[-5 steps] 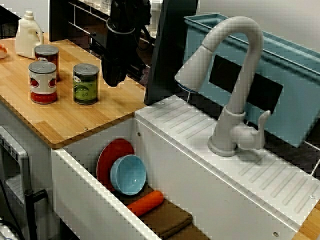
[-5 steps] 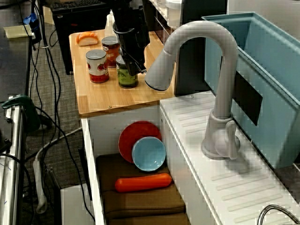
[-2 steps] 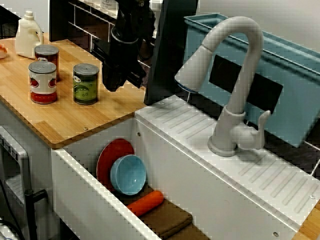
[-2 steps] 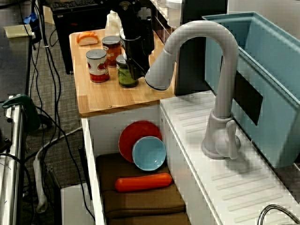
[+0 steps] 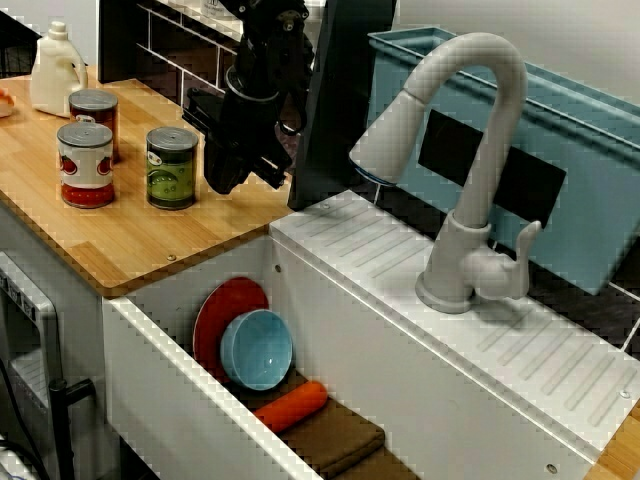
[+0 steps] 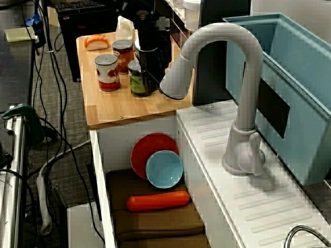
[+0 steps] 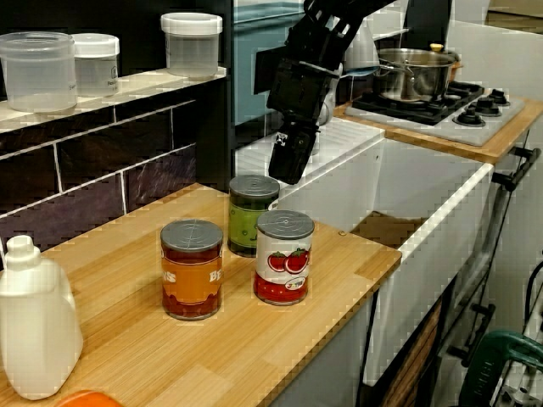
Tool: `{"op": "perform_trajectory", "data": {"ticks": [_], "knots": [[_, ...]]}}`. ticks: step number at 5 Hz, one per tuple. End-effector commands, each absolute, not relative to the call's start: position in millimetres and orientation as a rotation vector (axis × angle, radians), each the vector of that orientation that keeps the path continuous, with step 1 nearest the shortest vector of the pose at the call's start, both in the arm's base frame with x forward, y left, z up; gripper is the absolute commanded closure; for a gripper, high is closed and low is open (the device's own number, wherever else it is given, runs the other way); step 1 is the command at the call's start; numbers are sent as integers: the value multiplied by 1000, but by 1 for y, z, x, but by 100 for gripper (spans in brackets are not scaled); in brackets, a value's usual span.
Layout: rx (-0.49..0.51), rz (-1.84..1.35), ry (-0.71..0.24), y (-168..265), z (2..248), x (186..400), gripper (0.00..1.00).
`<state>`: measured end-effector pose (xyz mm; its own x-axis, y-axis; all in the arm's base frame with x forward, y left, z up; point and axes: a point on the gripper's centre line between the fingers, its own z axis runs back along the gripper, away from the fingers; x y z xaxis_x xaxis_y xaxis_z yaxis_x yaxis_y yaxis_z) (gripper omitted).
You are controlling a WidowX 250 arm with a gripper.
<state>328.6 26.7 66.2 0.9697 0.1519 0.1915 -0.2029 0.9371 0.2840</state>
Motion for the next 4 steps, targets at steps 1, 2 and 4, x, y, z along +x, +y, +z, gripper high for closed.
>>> {"op": "perform_trajectory", "data": {"ticks": [1, 2, 4], "knots": [[305, 205, -198, 44, 85, 328, 100], [309, 238, -191, 55, 86, 323, 100], [323, 292, -190, 79, 85, 322, 100]]}}
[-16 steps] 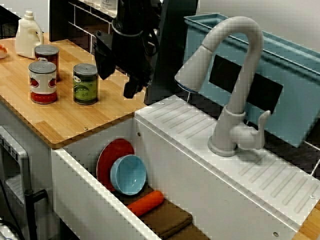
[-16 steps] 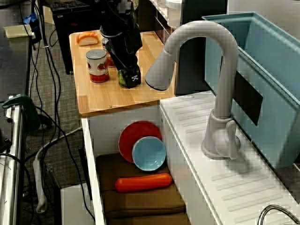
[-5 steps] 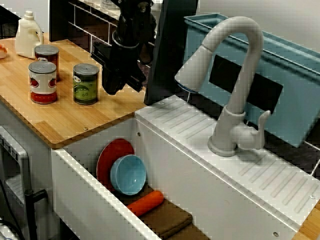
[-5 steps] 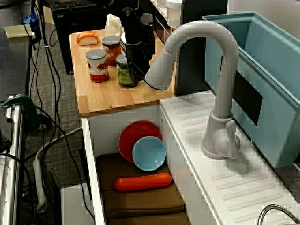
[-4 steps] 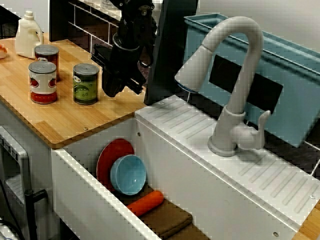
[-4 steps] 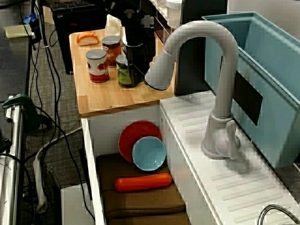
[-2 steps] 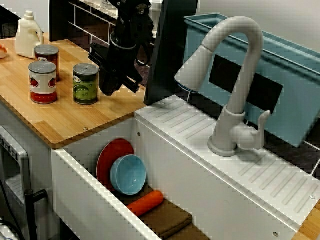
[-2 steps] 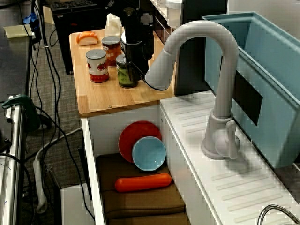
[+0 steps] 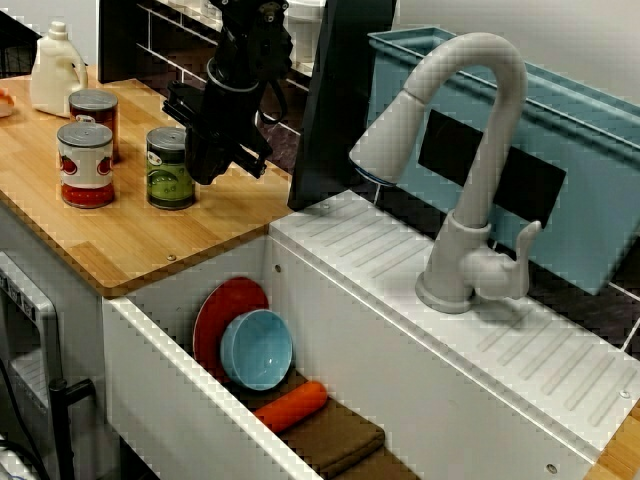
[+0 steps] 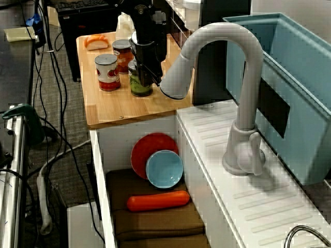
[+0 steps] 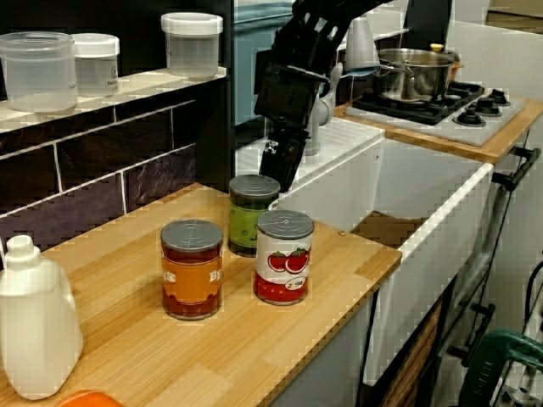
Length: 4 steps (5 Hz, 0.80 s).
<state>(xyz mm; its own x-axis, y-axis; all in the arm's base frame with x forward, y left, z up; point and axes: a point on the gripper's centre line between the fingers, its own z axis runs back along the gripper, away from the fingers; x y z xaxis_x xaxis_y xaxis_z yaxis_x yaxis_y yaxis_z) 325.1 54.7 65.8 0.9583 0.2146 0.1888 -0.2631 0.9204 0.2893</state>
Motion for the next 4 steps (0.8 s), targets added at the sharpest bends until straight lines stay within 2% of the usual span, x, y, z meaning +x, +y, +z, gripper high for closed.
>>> {"op": "perform_trajectory", "data": {"ticks": [1, 4], "knots": [[328, 315, -189, 91, 86, 322, 100], [339, 359, -161, 131, 86, 314, 100]]}}
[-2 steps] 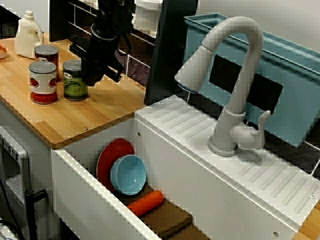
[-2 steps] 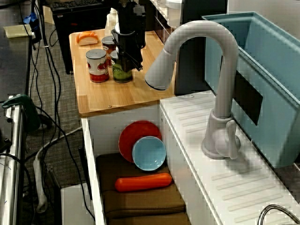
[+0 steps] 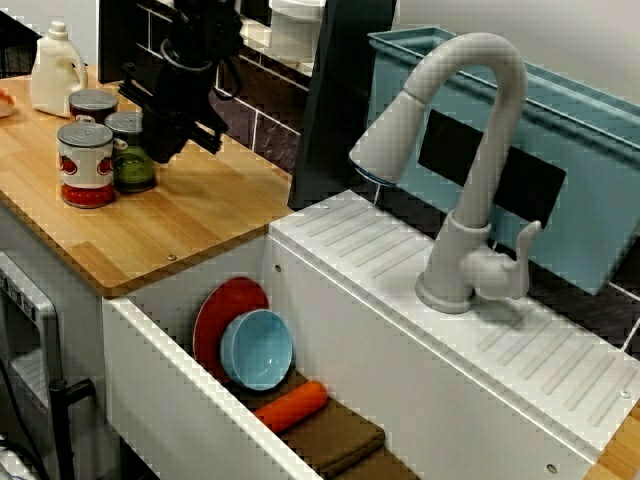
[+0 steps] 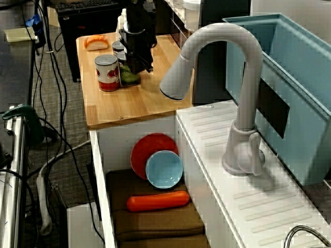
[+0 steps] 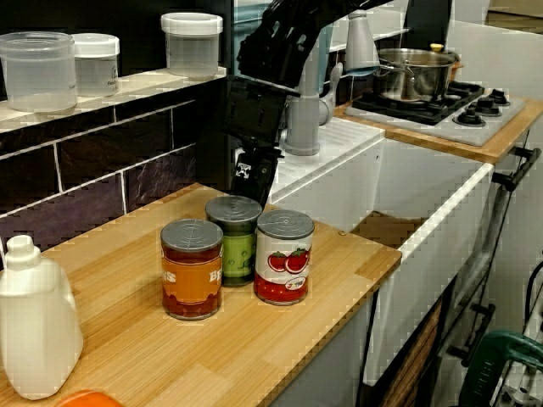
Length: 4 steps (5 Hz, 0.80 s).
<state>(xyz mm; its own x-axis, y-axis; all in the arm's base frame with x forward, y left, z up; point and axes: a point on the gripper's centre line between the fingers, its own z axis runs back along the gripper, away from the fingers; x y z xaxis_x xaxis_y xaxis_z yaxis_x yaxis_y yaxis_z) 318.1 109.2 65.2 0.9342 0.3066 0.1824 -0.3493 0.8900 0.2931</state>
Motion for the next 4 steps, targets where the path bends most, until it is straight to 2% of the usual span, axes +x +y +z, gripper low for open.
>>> {"op": "perform_trajectory", "data": {"ticks": [1, 2, 4], "knots": [[326, 379, -142, 145, 88, 310, 100], [301, 396, -118, 158, 88, 309, 100], [274, 381, -111, 154, 89, 307, 100]]}}
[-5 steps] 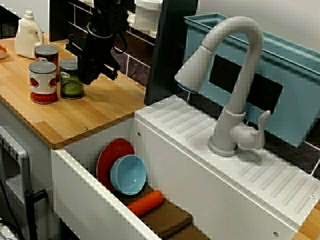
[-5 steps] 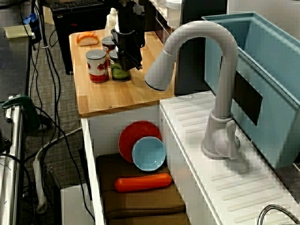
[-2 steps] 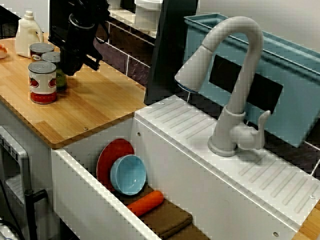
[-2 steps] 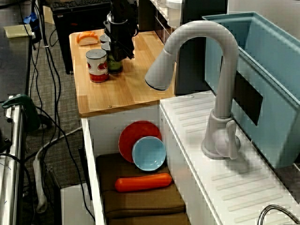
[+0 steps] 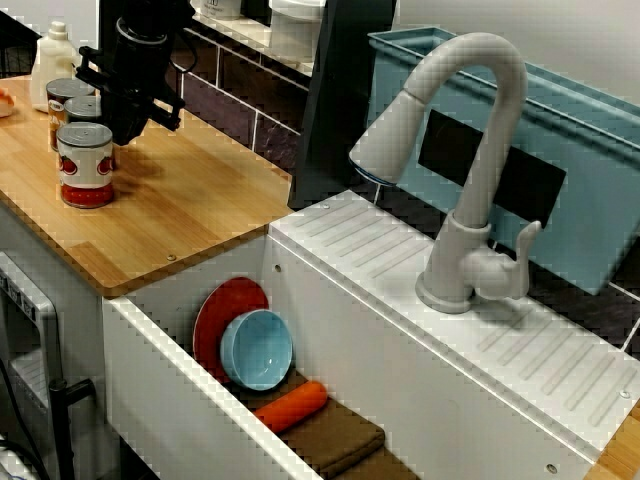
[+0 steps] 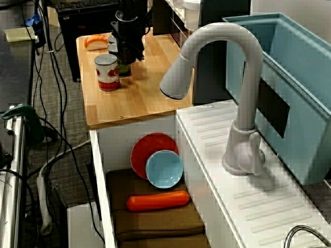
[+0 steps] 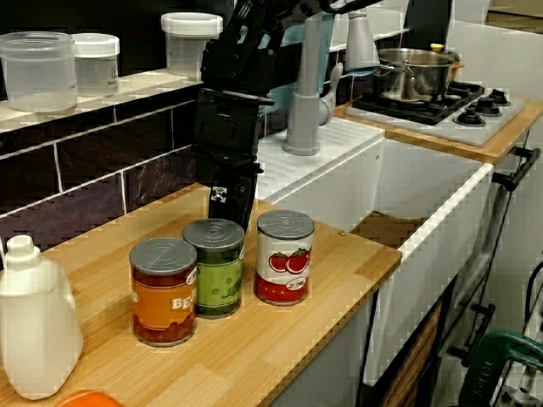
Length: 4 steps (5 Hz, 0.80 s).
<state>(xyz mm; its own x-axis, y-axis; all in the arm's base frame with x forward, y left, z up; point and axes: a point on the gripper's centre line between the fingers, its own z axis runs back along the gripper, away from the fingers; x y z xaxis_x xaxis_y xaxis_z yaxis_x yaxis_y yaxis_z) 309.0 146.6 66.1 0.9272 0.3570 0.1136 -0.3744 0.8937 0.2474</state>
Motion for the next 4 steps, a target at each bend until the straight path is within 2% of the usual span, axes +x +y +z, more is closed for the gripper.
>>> {"op": "perform_trajectory", "data": {"ticks": [1, 2, 3, 4], "knots": [[267, 389, -112, 154, 91, 307, 100], [251, 415, -100, 152, 94, 309, 100], [217, 436, -99, 142, 105, 313, 0], [165, 467, -100, 138, 114, 319, 0]]}}
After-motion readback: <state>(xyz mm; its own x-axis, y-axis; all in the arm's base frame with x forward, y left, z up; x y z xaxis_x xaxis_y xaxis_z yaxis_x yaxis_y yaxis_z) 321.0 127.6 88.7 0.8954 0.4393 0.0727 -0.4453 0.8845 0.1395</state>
